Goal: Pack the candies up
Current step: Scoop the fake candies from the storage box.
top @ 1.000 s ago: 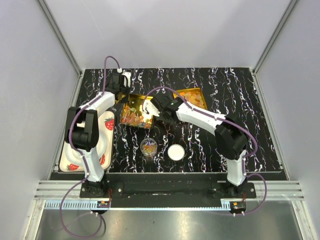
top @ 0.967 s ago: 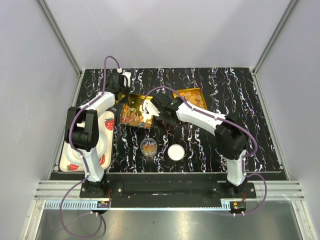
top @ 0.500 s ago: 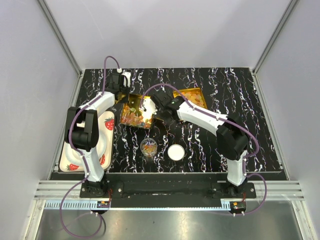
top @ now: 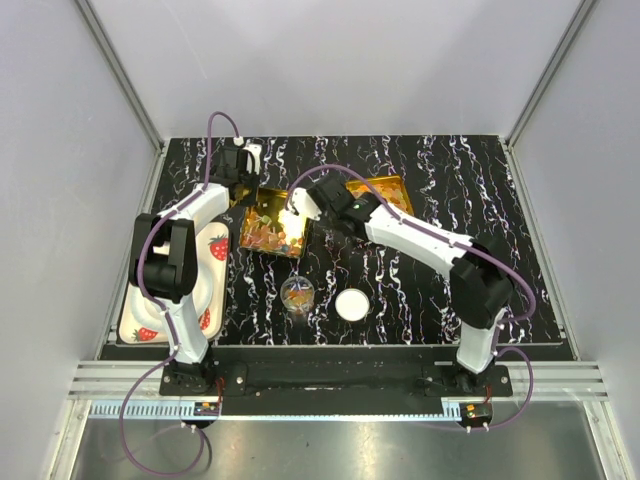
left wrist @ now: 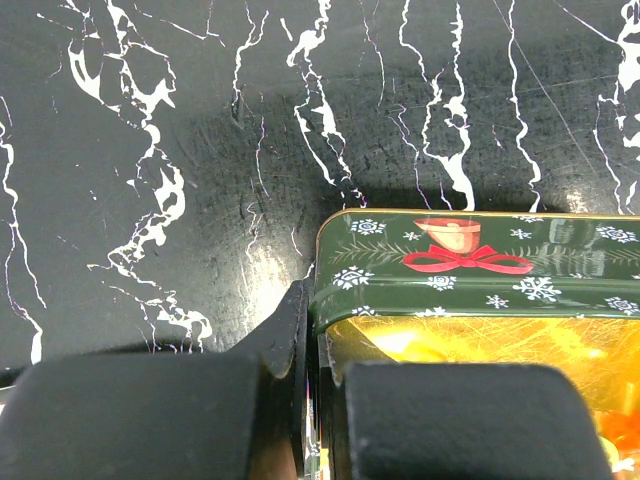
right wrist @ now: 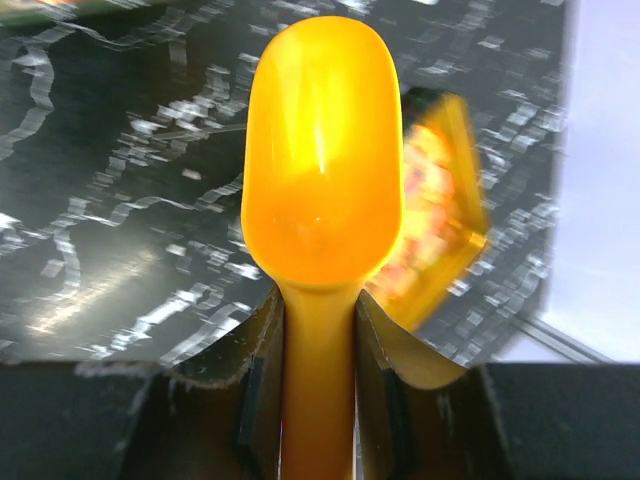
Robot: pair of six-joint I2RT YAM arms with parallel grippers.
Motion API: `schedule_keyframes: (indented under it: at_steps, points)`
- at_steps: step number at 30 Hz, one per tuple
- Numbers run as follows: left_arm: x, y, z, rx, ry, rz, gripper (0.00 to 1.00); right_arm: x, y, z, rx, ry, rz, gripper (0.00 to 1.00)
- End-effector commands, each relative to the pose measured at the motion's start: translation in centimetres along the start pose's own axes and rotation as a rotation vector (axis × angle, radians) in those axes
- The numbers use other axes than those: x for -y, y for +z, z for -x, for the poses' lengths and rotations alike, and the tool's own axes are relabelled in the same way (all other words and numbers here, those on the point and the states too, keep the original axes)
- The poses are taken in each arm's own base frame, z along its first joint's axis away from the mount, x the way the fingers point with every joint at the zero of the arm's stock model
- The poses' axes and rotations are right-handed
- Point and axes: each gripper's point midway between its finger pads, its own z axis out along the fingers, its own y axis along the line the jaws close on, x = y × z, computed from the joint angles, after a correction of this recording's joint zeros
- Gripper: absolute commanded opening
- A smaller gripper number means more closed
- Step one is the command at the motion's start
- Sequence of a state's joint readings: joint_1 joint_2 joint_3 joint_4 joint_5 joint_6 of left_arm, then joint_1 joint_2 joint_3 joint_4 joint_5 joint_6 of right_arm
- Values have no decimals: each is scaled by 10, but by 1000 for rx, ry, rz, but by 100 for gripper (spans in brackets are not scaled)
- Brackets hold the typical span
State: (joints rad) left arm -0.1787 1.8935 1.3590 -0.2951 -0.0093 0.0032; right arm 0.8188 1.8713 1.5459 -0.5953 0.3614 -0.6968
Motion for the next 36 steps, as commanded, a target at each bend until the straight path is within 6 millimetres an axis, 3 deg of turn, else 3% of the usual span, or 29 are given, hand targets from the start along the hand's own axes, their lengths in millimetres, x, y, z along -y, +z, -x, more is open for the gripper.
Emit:
schedule_keyframes:
  at_steps: [1, 6, 11, 18, 22, 36]
  points:
    - [6, -6, 23, 69, 2, -29, 0, 67, -57, 11, 65, 5, -248, 0]
    - [10, -5, 21, 55, 2, -55, 0, 83, -95, 27, 134, -56, -308, 0]
    - [12, -1, 16, 23, 14, -54, 0, 50, -109, 50, 165, -241, -285, 0]
    - [2, 2, 12, -31, 38, 7, 0, 13, -94, 71, 126, -420, -227, 0]
    - [-1, 2, 12, -39, 46, 24, 0, 8, -87, 84, 105, -500, -221, 0]
    - [-1, 0, 12, -54, 58, 38, 0, -29, -18, 100, -33, -727, -84, 0]
